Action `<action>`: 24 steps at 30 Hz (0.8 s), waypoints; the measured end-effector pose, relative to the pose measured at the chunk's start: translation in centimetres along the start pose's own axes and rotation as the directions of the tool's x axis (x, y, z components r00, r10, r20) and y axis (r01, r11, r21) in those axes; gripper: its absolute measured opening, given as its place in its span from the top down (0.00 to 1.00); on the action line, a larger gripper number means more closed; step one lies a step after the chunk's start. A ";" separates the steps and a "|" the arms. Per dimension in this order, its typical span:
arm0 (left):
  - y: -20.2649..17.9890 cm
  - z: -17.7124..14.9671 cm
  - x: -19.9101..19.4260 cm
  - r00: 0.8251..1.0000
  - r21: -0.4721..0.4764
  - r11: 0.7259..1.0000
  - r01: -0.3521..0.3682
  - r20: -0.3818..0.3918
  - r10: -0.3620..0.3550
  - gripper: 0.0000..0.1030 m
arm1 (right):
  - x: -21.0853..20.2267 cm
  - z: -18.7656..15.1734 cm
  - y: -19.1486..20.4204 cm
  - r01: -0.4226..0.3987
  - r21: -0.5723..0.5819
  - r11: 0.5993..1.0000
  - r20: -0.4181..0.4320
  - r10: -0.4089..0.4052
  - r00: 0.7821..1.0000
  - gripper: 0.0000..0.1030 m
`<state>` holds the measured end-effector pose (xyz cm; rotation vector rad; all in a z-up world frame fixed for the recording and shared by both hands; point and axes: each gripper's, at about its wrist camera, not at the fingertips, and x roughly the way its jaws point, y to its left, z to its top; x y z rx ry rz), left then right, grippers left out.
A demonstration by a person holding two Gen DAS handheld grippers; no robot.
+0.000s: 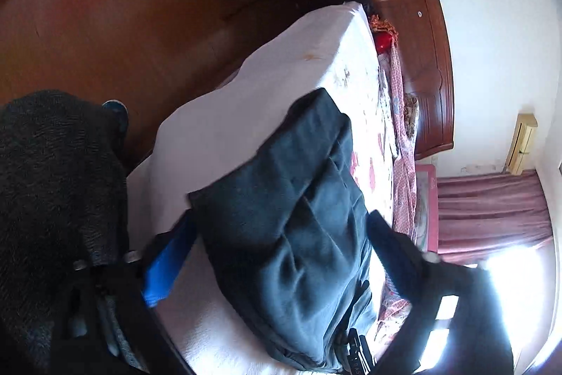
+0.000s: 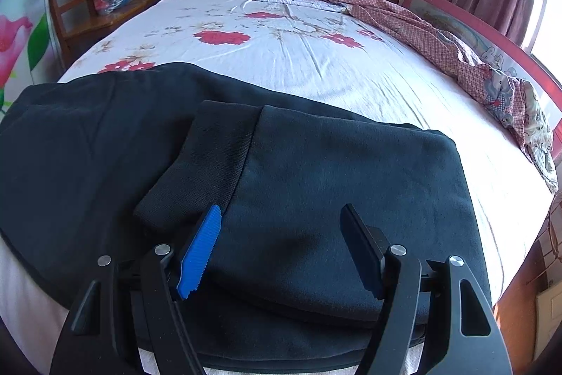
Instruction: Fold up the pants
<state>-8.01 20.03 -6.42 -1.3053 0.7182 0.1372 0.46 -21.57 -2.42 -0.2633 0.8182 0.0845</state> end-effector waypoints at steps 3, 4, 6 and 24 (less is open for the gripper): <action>1.7 1.0 0.8 0.999 -0.037 0.999 0.004 -0.043 -0.006 0.59 | 0.0 0.0 -0.2 -0.009 0.007 1.000 -0.002 0.009 1.000 0.32; 1.9 1.0 0.7 0.998 -0.043 0.999 0.029 -0.046 -0.031 0.60 | 0.1 0.0 -0.3 -0.008 0.014 1.000 -0.003 0.008 1.000 0.31; 1.9 1.2 0.3 0.998 -0.033 0.999 0.042 -0.054 -0.044 0.65 | 0.0 -0.1 -0.5 -0.015 0.027 1.000 -0.004 0.015 1.000 0.30; -23.9 -9.3 1.3 0.901 0.476 0.782 0.402 -0.356 -0.247 0.70 | -4.1 -5.3 -14.4 -0.086 0.540 0.837 0.051 0.070 0.996 0.30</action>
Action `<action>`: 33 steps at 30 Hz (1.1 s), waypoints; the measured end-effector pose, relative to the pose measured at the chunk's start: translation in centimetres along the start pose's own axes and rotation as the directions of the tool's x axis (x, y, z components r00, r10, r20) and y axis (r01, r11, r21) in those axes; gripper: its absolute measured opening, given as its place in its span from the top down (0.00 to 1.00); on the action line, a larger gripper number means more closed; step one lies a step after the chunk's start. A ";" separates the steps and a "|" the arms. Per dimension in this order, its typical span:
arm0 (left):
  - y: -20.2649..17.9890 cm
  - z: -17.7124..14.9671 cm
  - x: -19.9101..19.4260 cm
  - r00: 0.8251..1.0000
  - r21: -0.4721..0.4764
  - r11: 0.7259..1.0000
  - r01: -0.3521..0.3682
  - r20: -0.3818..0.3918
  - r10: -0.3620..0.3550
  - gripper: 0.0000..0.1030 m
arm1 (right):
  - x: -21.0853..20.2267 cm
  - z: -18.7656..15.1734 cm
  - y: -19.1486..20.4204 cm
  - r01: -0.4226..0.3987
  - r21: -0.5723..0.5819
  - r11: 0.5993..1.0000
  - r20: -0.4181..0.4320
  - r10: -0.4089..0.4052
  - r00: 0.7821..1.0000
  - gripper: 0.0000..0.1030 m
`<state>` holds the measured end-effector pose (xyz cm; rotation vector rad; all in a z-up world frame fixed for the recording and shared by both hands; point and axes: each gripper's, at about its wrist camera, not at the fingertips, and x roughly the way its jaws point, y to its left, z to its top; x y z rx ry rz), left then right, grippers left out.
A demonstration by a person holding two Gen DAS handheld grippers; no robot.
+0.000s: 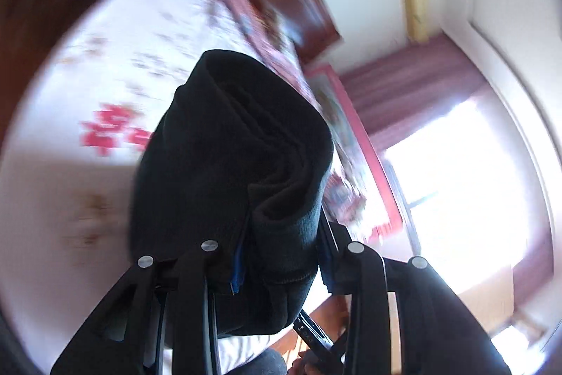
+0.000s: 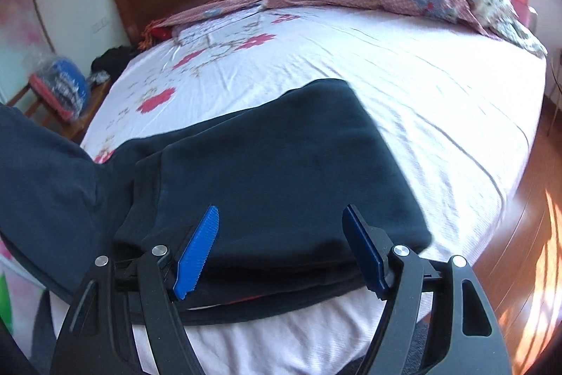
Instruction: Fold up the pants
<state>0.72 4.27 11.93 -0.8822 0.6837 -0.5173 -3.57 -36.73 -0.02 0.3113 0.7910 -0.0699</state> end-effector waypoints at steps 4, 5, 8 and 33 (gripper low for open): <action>-6.1 -3.6 8.4 0.983 0.190 0.979 0.075 -0.177 -0.041 0.67 | -1.1 0.1 -4.8 0.024 0.140 0.990 0.013 -0.026 1.000 0.30; -6.9 -4.8 11.5 0.968 0.230 0.968 0.099 -0.247 -0.040 0.60 | -1.2 -0.1 -5.9 0.032 0.171 0.985 0.012 -0.035 0.999 0.30; -7.4 -11.6 18.7 0.871 0.299 0.953 0.060 -0.482 0.097 0.31 | -1.6 -0.9 -8.8 0.060 0.285 0.957 -0.008 -0.060 0.998 0.30; 4.4 -9.5 2.6 0.915 0.148 0.985 -0.087 -0.380 0.137 0.08 | 3.7 1.0 -1.3 -0.111 0.330 0.937 -0.135 0.163 0.977 0.31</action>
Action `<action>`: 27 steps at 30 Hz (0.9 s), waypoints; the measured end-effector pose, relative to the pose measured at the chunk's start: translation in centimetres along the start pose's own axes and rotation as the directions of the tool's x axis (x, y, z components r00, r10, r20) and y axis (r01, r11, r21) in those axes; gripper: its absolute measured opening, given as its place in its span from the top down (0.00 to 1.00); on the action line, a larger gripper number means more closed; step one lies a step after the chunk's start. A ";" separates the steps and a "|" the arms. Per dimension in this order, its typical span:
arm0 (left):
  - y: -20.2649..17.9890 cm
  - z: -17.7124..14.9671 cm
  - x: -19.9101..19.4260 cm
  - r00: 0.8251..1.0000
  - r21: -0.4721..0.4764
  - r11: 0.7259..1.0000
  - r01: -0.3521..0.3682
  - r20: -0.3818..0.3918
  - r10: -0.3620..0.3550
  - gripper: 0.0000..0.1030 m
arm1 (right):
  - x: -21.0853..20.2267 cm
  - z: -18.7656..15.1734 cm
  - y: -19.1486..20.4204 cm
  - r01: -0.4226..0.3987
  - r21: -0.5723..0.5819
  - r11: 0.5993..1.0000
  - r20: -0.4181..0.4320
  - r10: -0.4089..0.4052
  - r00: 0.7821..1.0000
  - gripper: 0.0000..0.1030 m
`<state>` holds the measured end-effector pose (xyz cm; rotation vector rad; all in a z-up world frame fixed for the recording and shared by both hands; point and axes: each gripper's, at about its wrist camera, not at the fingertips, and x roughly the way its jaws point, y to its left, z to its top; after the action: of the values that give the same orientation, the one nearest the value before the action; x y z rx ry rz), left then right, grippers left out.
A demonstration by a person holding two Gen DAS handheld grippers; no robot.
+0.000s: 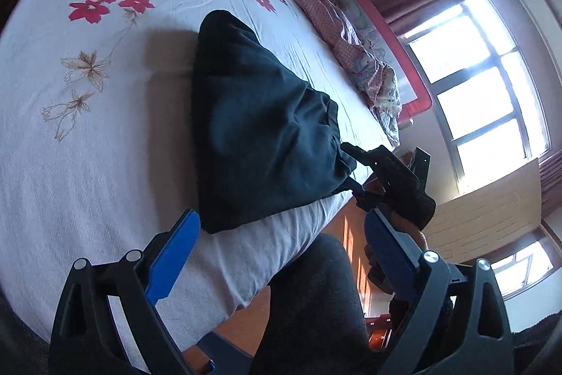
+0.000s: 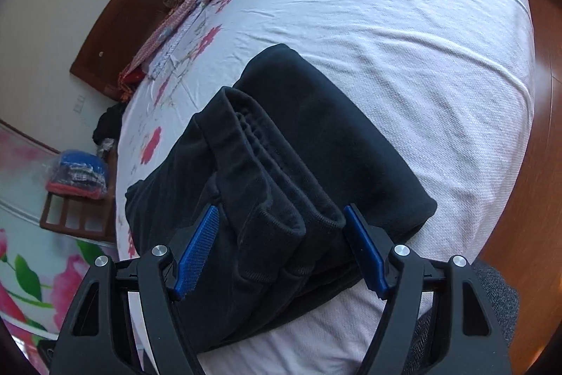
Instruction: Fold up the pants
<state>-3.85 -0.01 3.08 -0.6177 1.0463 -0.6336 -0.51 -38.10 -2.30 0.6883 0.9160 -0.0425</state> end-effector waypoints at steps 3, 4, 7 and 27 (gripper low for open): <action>-0.1 -0.1 0.5 1.000 -0.002 1.000 0.002 -0.016 -0.002 0.08 | -0.1 -0.3 1.9 0.061 -0.128 0.990 0.010 -0.060 0.998 0.68; 0.0 -0.2 0.5 1.000 -0.004 1.000 0.000 -0.016 0.000 0.08 | -0.2 -0.2 2.3 0.062 -0.142 0.988 0.011 -0.061 0.998 0.70; 0.2 -0.3 0.3 1.000 -0.020 1.000 -0.003 -0.011 0.002 0.07 | -1.2 0.7 2.6 -0.016 -0.132 0.991 0.006 0.017 1.000 0.79; -5.0 1.9 4.3 0.998 0.273 0.961 -0.045 -0.025 0.054 0.05 | -1.2 2.2 -10.1 -0.027 0.226 0.974 0.131 -0.003 0.991 0.31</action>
<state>-1.45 -6.20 4.91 -0.3409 0.9804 -0.7305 -2.85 -47.61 -5.89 0.8932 0.7873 -0.1818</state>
